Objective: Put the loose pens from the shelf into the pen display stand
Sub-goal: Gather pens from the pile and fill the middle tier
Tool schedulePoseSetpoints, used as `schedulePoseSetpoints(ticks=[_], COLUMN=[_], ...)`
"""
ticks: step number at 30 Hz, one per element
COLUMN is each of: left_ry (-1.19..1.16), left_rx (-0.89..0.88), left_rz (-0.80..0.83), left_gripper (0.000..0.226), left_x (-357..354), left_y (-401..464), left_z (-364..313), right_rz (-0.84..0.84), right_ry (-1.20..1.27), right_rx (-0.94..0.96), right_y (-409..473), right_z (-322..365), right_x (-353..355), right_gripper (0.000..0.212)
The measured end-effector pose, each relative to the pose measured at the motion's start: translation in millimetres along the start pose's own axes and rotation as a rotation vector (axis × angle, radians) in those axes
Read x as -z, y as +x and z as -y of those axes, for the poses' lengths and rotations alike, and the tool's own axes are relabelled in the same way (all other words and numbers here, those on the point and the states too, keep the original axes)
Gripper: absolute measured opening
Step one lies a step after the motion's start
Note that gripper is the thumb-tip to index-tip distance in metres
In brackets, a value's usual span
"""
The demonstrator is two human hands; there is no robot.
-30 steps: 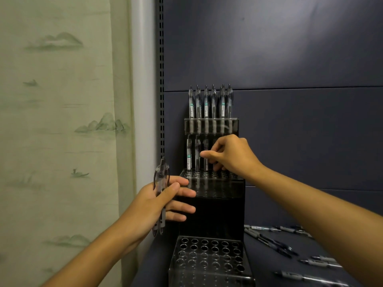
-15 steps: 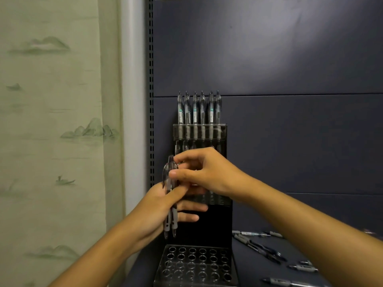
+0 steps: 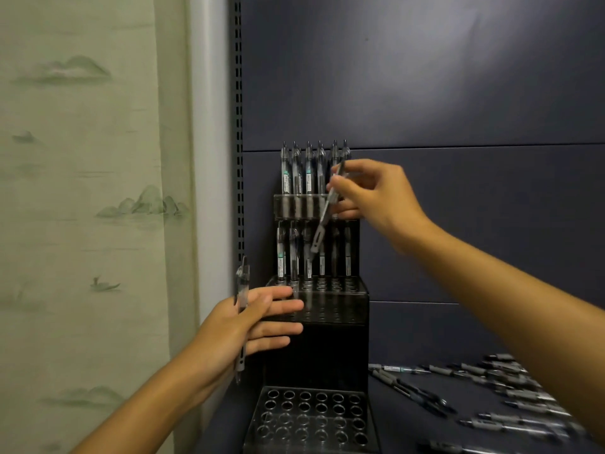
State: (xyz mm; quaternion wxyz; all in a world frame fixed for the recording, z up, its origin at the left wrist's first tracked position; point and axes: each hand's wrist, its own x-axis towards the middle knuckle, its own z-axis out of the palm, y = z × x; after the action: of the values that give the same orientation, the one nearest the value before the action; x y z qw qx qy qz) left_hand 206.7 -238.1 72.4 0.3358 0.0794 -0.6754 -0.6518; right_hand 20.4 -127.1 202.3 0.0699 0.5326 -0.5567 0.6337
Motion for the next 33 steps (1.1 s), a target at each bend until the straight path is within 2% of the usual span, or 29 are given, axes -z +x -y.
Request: schedulePoseSetpoints(ticks=[3,8,25,33], left_ry=[0.009,0.039,0.023,0.014], left_rx=[0.009,0.004,0.003,-0.022], left_rz=[-0.048,-0.097,-0.094,-0.059], left_gripper=[0.028,0.025,0.025,0.029], left_x=[5,9,10,9], left_y=[-2,-2,0,-2], left_z=[-1,-1,0,-2], right_rz=[-0.077,-0.028,-0.006,0.107], right_ry=[-0.117,-0.239,-0.204,-0.227], right_rx=[0.019,0.024,0.015,-0.060], right_y=[8,2,0,-11], right_z=[-13,-29,-34,-38], right_x=[9,-1,-7,-17], right_gripper=[0.036,0.042,0.039,0.043])
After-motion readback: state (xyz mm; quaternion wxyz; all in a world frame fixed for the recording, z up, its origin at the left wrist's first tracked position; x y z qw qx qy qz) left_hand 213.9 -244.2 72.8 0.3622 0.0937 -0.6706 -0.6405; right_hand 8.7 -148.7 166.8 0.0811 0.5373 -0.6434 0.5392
